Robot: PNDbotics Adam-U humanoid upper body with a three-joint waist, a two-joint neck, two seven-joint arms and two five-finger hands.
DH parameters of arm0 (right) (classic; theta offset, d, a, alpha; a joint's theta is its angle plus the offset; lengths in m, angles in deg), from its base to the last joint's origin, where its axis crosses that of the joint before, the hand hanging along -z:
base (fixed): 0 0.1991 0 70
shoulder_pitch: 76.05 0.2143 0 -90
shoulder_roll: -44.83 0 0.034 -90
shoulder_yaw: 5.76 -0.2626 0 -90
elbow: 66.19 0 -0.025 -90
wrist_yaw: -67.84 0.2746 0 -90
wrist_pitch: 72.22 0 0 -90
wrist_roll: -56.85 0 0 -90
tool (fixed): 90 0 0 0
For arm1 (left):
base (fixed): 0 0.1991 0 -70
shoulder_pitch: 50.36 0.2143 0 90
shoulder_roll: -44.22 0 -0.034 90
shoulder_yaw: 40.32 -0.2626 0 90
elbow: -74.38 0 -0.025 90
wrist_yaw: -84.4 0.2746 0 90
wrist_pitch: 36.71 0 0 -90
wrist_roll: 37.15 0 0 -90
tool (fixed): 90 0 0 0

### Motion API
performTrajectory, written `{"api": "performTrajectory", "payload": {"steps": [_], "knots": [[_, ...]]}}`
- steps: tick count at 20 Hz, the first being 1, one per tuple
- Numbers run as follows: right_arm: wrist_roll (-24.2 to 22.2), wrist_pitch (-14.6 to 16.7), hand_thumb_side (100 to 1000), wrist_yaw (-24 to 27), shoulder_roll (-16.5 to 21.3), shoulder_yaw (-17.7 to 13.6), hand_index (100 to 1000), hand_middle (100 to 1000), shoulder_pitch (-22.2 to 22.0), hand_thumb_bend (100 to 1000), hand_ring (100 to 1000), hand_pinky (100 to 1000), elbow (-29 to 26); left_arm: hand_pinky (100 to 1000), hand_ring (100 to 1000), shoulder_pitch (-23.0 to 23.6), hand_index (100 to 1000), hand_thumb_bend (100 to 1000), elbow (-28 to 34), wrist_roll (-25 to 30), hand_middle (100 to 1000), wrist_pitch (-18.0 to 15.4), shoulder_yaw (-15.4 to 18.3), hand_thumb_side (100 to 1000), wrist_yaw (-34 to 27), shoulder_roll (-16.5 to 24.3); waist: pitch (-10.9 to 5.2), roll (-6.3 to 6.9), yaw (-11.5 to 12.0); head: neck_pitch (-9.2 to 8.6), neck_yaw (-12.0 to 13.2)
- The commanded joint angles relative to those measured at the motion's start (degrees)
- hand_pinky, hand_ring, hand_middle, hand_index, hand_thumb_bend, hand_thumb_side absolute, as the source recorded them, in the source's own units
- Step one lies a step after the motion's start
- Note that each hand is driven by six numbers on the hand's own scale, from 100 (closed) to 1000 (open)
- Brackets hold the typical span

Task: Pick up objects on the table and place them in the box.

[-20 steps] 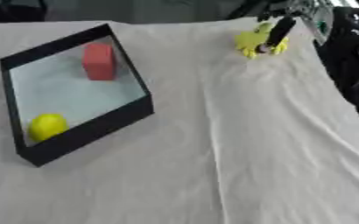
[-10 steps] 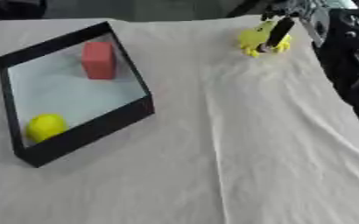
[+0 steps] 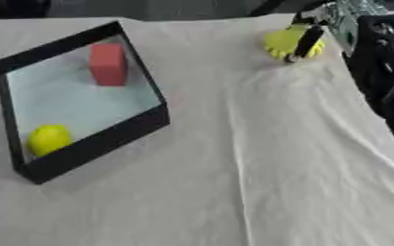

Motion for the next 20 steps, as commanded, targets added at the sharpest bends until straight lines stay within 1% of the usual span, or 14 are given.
{"api": "performTrajectory", "payload": {"steps": [1, 2, 3, 4, 5, 9, 10, 11, 12, 13, 15, 17, 20], "knots": [[1.17, -1.17, 330, -0.78, 1.69, -0.52, 900, 882, 0.85, 432, 931, 925, -0.08, 888, 747, -0.37, 789, 141, 1.2, 0.24, 775, -0.16, 0.08, 899, 0.43, 0.91, -0.64, 0.28, 0.24, -1.05, -0.31], [1.76, -1.57, 329, -0.89, 1.69, -0.59, 899, 877, 0.75, 432, 928, 924, -0.16, 888, 747, -0.36, 789, 141, 1.19, 0.26, 775, -0.17, 0.07, 899, 0.44, 0.88, -0.5, 0.34, 0.3, -1.08, -0.32], [2.43, -1.89, 319, -0.9, 1.65, -0.7, 888, 843, 0.65, 431, 909, 914, -0.25, 889, 747, -0.34, 789, 140, 1.17, 0.27, 775, -0.19, 0.07, 899, 0.46, 0.86, -0.37, 0.41, 0.32, -1.02, -0.31], [3.13, -2.16, 317, -0.7, 1.6, -0.85, 887, 839, 0.54, 431, 907, 913, -0.35, 889, 747, -0.33, 789, 140, 1.17, 0.27, 775, -0.21, 0.06, 899, 0.47, 0.85, -0.27, 0.48, 0.31, -0.97, -0.3], [3.81, -2.35, 304, -0.4, 1.55, -0.97, 866, 794, 0.47, 429, 882, 901, -0.46, 889, 747, -0.33, 789, 141, 1.17, 0.27, 775, -0.23, 0.06, 899, 0.47, 0.85, -0.21, 0.52, 0.29, -0.92, -0.29], [7.6, -3.18, 269, 0.97, 1.41, -1.13, 803, 690, 0.33, 427, 834, 881, -0.87, 889, 748, -0.34, 790, 140, 1.11, 0.43, 776, -0.19, -0.04, 902, 0.53, 0.74, -0.11, 0.55, 0.15, -0.74, -0.15], [8.51, -3.35, 267, 1.46, 1.43, -1.16, 793, 675, 0.29, 427, 830, 881, -0.9, 889, 748, -0.29, 790, 139, 1.08, 0.53, 776, -0.15, -0.06, 902, 0.59, 0.74, -0.14, 0.54, 0.13, -0.59, -0.12], [9.36, -3.54, 269, 1.88, 1.45, -1.17, 765, 628, 0.27, 403, 814, 876, -0.95, 889, 747, -0.25, 790, 139, 1.08, 0.58, 776, -0.12, -0.04, 900, 0.66, 0.77, -0.2, 0.52, 0.11, -0.46, -0.1], [10.34, -3.77, 254, 2.22, 1.48, -1.16, 754, 610, 0.24, 426, 807, 873, -1.06, 889, 747, -0.25, 789, 140, 1.11, 0.54, 775, -0.13, 0.02, 899, 0.71, 0.8, -0.27, 0.47, 0.1, -0.33, -0.12], [11.33, -3.96, 252, 2.35, 1.49, -1.04, 734, 586, 0.21, 425, 795, 868, -1.16, 889, 747, -0.29, 789, 140, 1.15, 0.46, 775, -0.14, 0.05, 897, 0.68, 0.83, -0.37, 0.4, 0.09, -0.24, -0.12], [13.52, -4.19, 249, 2.01, 1.46, -0.68, 695, 537, 0.08, 424, 763, 855, -1.28, 888, 747, -0.37, 789, 140, 1.19, 0.37, 775, -0.14, 0.03, 897, 0.59, 0.88, -0.55, 0.26, 0.1, -0.12, -0.04], [15.69, -4.31, 228, 1.34, 1.4, -0.38, 658, 495, -0.1, 420, 724, 839, -1.18, 888, 747, -0.43, 789, 140, 1.21, 0.36, 774, -0.13, -0.01, 894, 0.52, 0.91, -0.74, 0.17, 0.14, 0.0, 0.08], [18.57, -4.45, 200, 0.92, 1.32, -0.38, 608, 450, -0.37, 416, 685, 824, -1.17, 888, 747, -0.39, 788, 139, 1.22, 0.26, 774, -0.09, 0.08, 892, 0.46, 1.03, -1.14, 0.06, 0.26, 0.32, 0.36]]}}
